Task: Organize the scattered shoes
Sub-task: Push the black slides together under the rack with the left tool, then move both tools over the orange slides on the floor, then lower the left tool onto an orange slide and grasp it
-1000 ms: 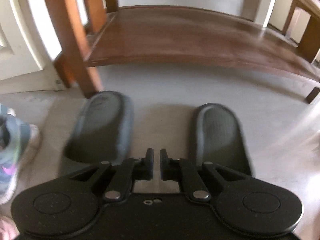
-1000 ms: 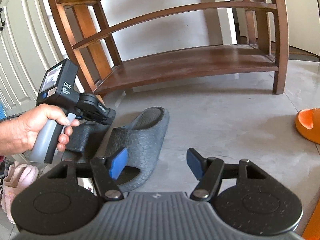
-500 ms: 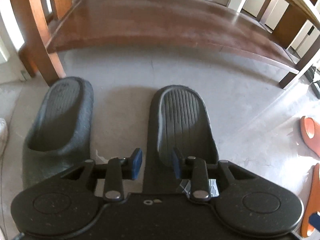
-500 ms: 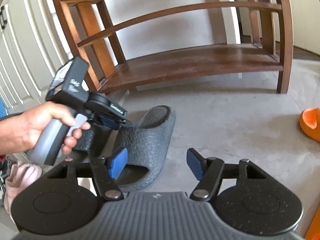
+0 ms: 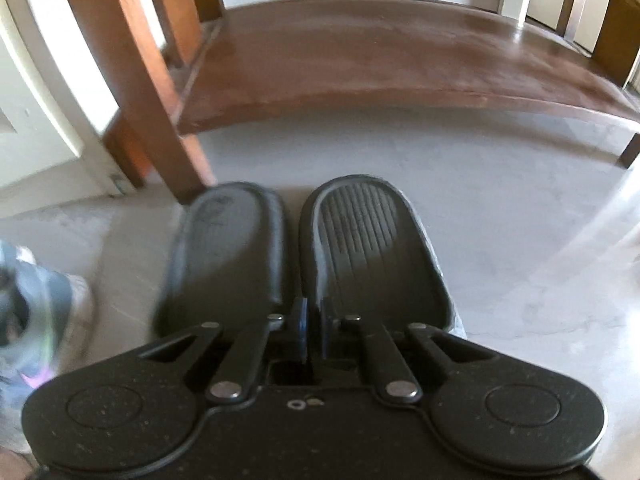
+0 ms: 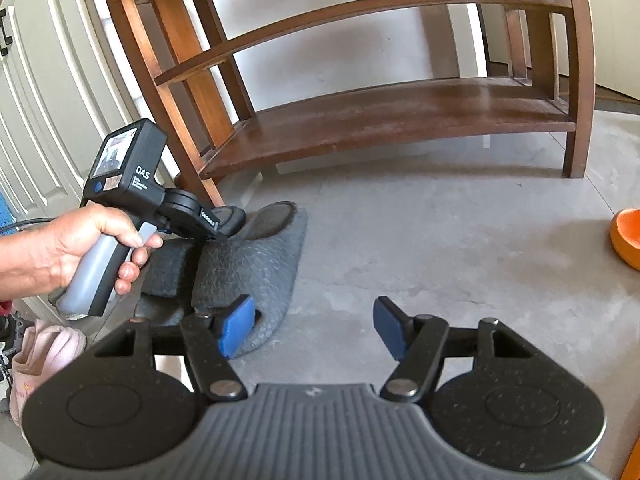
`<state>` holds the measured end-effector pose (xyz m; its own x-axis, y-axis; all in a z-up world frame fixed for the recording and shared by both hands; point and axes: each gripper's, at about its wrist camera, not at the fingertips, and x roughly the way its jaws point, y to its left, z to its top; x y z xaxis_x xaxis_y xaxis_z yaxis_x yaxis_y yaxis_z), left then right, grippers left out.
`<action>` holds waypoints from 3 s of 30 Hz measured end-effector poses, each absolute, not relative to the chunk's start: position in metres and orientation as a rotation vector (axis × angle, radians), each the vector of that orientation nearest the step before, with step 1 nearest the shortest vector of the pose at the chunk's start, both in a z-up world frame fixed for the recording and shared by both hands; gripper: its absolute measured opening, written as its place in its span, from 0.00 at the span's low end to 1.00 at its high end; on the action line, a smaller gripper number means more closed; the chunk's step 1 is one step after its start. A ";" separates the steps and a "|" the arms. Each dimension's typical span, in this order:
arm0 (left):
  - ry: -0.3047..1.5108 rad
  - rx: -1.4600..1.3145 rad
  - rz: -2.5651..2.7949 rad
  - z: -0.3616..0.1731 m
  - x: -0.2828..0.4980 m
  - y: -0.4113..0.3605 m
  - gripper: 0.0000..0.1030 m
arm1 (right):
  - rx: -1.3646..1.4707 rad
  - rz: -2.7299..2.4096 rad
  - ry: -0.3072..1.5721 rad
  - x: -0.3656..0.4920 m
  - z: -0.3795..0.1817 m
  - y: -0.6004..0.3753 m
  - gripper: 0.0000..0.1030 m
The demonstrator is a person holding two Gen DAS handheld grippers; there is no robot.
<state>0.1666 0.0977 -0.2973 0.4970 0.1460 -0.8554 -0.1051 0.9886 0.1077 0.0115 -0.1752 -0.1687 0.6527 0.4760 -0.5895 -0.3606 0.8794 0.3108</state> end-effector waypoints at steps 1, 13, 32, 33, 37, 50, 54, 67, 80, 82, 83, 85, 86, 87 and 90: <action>1.022 0.044 0.152 -0.293 0.164 0.095 0.20 | 0.170 0.476 0.716 0.011 -0.168 -0.175 0.67; 0.846 -0.115 -0.381 -0.260 0.119 -0.043 0.32 | 0.214 0.189 0.670 -0.016 -0.170 -0.253 0.67; 0.891 -0.315 -0.728 -0.312 0.129 -0.193 0.33 | 0.317 -0.165 0.574 -0.055 -0.171 -0.397 0.67; 0.891 -0.319 -0.720 -0.312 0.132 -0.196 0.33 | 0.315 -0.156 0.570 -0.052 -0.173 -0.397 0.67; 0.898 -0.295 -0.688 -0.313 0.149 -0.213 0.36 | 0.335 -0.128 0.562 -0.039 -0.184 -0.402 0.67; 0.922 -0.074 -0.589 -0.259 0.184 -0.211 0.41 | 0.351 -0.103 0.650 0.027 -0.202 -0.404 0.67; 0.876 -0.110 -0.621 -0.251 0.187 -0.189 0.43 | 0.316 -0.099 0.681 0.040 -0.197 -0.390 0.67; 0.872 -0.186 -0.617 -0.253 0.241 -0.213 0.43 | 0.061 -0.102 0.749 0.039 -0.133 -0.373 0.67; 0.841 -0.423 -0.690 -0.242 0.208 -0.209 0.47 | -0.078 -0.086 0.941 0.063 -0.021 -0.369 0.67; 0.837 -0.362 -0.748 -0.251 0.212 -0.216 0.47 | -0.146 -0.057 0.948 0.072 -0.022 -0.365 0.67; 0.840 -0.353 -0.762 -0.255 0.213 -0.217 0.47 | -0.150 -0.055 0.934 0.076 -0.028 -0.367 0.67; 0.854 -0.320 -0.800 -0.267 0.219 -0.218 0.47 | -0.151 -0.053 0.907 0.083 -0.041 -0.371 0.67; 0.857 -0.301 -0.808 -0.270 0.221 -0.217 0.47 | -0.116 -0.065 0.898 0.087 -0.051 -0.378 0.67; 0.868 -0.269 -0.815 -0.277 0.225 -0.218 0.47 | -0.082 -0.078 0.889 0.091 -0.060 -0.384 0.67; 0.887 -0.200 -0.827 -0.292 0.235 -0.223 0.47 | -0.001 -0.129 0.868 0.105 -0.087 -0.408 0.67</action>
<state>0.2347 -0.2226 -0.2917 0.3523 -0.7121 -0.6073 0.5559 0.6813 -0.4763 0.1051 -0.4076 -0.0873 0.6394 -0.1133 -0.7605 0.1126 0.9922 -0.0532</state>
